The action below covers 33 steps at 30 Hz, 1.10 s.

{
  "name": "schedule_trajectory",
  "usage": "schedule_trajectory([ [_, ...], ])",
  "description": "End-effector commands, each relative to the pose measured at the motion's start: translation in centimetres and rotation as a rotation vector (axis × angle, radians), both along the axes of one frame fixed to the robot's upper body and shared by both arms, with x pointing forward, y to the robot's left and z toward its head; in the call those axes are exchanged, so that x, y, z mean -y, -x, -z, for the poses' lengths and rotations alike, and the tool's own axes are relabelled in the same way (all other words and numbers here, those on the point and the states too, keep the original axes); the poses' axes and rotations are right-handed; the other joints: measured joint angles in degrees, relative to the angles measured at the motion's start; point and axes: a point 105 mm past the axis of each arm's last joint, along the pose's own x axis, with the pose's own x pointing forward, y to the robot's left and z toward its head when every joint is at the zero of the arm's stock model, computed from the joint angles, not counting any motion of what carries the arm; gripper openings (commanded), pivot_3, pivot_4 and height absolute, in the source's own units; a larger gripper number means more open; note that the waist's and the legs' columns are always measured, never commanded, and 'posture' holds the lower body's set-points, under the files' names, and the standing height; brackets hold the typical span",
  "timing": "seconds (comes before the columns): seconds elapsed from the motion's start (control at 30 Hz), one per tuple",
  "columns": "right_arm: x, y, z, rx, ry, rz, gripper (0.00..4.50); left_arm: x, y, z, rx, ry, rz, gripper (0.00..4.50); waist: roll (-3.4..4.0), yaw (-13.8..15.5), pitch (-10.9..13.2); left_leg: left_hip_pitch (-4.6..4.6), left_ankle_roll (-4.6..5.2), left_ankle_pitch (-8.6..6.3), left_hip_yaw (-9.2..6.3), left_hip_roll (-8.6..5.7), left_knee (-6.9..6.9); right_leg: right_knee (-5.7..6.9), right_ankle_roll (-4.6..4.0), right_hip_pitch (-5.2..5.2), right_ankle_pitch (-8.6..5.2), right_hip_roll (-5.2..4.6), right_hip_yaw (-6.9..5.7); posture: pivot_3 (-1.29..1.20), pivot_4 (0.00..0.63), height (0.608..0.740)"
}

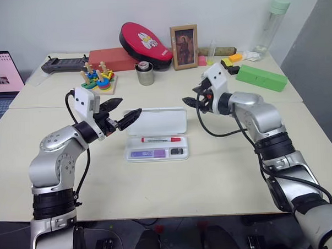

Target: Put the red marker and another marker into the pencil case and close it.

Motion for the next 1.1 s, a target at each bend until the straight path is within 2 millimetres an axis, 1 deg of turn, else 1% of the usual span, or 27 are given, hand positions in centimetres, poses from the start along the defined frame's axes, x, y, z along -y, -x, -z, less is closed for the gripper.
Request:
schedule_trajectory([
  [0.03,-0.5,-0.6,-1.1,0.072,0.02,0.003,1.67,-0.4,1.0,-2.3,0.078,0.032,-0.021,4.5,0.0,0.0,0.0,0.02,0.03,-0.02,0.0,0.0,0.0,0.04,0.0,0.0,0.0,0.0,0.0,0.0,0.15,0.74],
  [0.13,-0.4,-1.3,-0.4,0.078,0.045,0.037,1.01,-0.3,1.6,-2.7,0.084,0.065,-0.011,4.5,0.0,0.0,0.0,0.08,0.04,0.0,0.0,0.0,0.01,0.09,0.01,0.03,0.0,0.0,0.01,0.0,0.15,0.74],
  [0.27,-0.6,-1.7,0.4,0.065,0.049,0.038,0.11,-0.3,1.7,-2.6,0.076,0.061,-0.021,4.5,0.0,0.0,0.0,0.11,0.04,0.0,0.0,0.0,0.01,0.08,0.01,0.06,0.01,0.0,0.01,0.0,0.15,0.74],
  [0.3,-0.7,-1.6,0.4,0.064,0.049,0.03,0.03,-0.3,1.7,-2.6,0.074,0.063,-0.02,4.5,0.0,-0.1,0.0,0.1,0.04,0.0,0.0,0.0,0.01,0.07,0.01,0.07,0.01,0.0,0.01,0.0,0.15,0.74],
  [0.43,-1.6,-1.0,0.9,0.042,0.058,-0.047,0.03,-0.3,1.9,-2.6,0.067,0.065,-0.02,4.5,0.01,-0.1,0.0,0.1,0.03,0.0,0.01,0.0,-0.03,0.06,0.0,0.03,0.01,0.0,0.01,0.0,0.15,0.74],
  [0.6,-2.4,0.3,0.1,0.059,0.048,-0.158,0.03,-0.3,2.0,-2.3,0.049,0.052,-0.016,4.5,0.02,-0.1,0.0,0.09,0.03,0.0,0.01,0.0,-0.03,0.06,-0.01,0.04,0.01,0.0,0.01,0.0,0.15,0.74],
  [0.67,-2.7,1.2,-0.3,0.072,0.046,-0.22,0.03,-0.4,2.1,-2.1,0.038,0.04,-0.012,4.5,0.02,-0.1,0.0,0.1,0.03,0.0,0.01,0.0,-0.02,0.07,-0.01,0.04,0.01,0.0,0.01,0.0,0.15,0.74],
  [0.73,-2.9,2.5,-0.4,0.085,0.075,-0.306,0.03,-0.5,2.3,-1.7,0.016,0.022,0.002,4.5,0.03,-0.1,0.0,0.1,0.04,0.0,0.01,0.0,-0.02,0.07,0.0,0.04,0.01,0.0,0.01,0.0,0.15,0.74],
  [0.83,-3.2,3.9,-0.2,0.09,0.102,-0.382,0.03,-0.7,2.9,-1.2,-0.017,-0.006,0.033,4.5,0.03,-0.1,0.0,0.1,0.04,-0.01,0.01,0.0,-0.03,0.04,-0.01,0.04,0.01,0.0,0.01,0.0,0.15,0.74],
  [0.97,-3.4,5.6,0.8,0.078,0.167,-0.474,0.03,-1.0,3.9,-0.6,-0.058,-0.046,0.082,4.5,0.04,-0.1,0.0,0.1,0.04,-0.01,0.01,0.0,-0.05,0.04,-0.01,0.03,0.01,0.0,0.01,0.0,0.15,0.74],
  [1.03,-3.2,5.8,2.4,0.055,0.237,-0.477,0.03,-1.4,4.2,-0.2,-0.078,-0.079,0.084,4.5,0.03,-0.1,0.0,0.1,0.04,-0.01,0.01,0.01,-0.05,0.04,0.0,0.02,0.01,0.0,0.01,0.0,0.15,0.74],
  [1.1,-3.0,5.7,3.5,0.036,0.276,-0.472,0.03,-1.6,4.5,-0.1,-0.093,-0.093,0.099,4.5,0.03,-0.1,0.0,0.13,0.04,-0.01,0.01,0.01,-0.04,0.05,0.0,0.04,0.0,0.01,0.01,0.0,0.15,0.74],
])
